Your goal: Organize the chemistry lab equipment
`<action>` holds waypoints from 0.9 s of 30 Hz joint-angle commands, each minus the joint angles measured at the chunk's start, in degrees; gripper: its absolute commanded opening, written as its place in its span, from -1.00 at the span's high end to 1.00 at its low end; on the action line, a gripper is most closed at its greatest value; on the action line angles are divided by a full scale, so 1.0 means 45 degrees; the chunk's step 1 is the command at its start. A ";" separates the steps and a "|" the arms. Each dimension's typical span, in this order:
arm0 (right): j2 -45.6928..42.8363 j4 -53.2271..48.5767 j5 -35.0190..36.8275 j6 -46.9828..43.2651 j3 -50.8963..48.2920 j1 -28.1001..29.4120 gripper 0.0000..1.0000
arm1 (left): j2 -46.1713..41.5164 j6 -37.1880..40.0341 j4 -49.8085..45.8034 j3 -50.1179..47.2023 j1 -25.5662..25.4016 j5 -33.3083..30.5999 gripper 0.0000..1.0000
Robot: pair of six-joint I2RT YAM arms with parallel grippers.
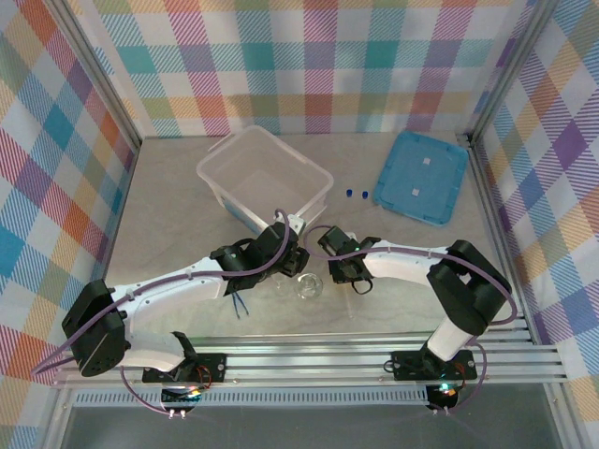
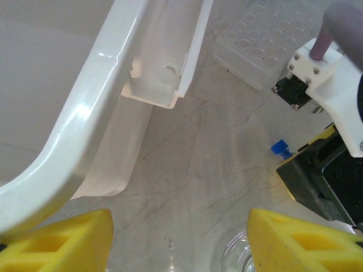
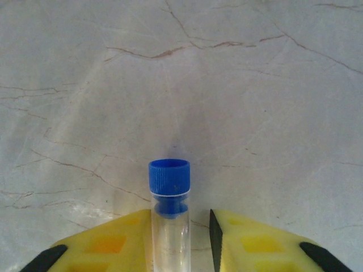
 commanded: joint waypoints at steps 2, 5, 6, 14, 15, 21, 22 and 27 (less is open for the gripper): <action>0.0356 -0.0170 0.0065 -0.0187 0.0241 -0.0100 0.46 | -0.0135 -0.0032 0.0422 -0.0065 0.0145 0.0186 -0.28; 0.0411 -0.0222 0.0067 -0.0218 0.0290 -0.0117 0.51 | -0.0118 0.0002 0.0482 -0.0081 0.0135 0.0229 -0.28; 0.0420 -0.0244 0.0058 -0.0207 0.0317 -0.0119 0.55 | -0.0095 0.0001 0.0528 -0.0099 0.0145 0.0255 -0.28; 0.0075 -0.0169 0.0057 -0.0116 0.0194 -0.0124 0.67 | 0.0321 0.0010 0.0660 0.0181 0.0145 0.0583 -0.27; -0.0016 -0.0170 0.0058 -0.0113 0.0177 -0.0119 0.67 | 0.0355 0.0000 0.0657 0.0241 0.0145 0.0614 -0.27; -0.0939 -0.0494 0.0245 -0.0110 0.0066 -0.0133 0.67 | 0.0445 -0.0035 0.0623 0.0478 0.0145 0.0771 -0.27; -0.1134 -0.0541 0.0282 -0.0120 0.0042 -0.0137 0.67 | 0.0466 -0.0039 0.0618 0.0513 0.0145 0.0801 -0.27; -0.2266 -0.0957 0.0544 -0.0035 -0.0088 -0.0139 0.67 | 0.0503 -0.0118 0.0706 0.0599 0.0126 0.1078 -0.27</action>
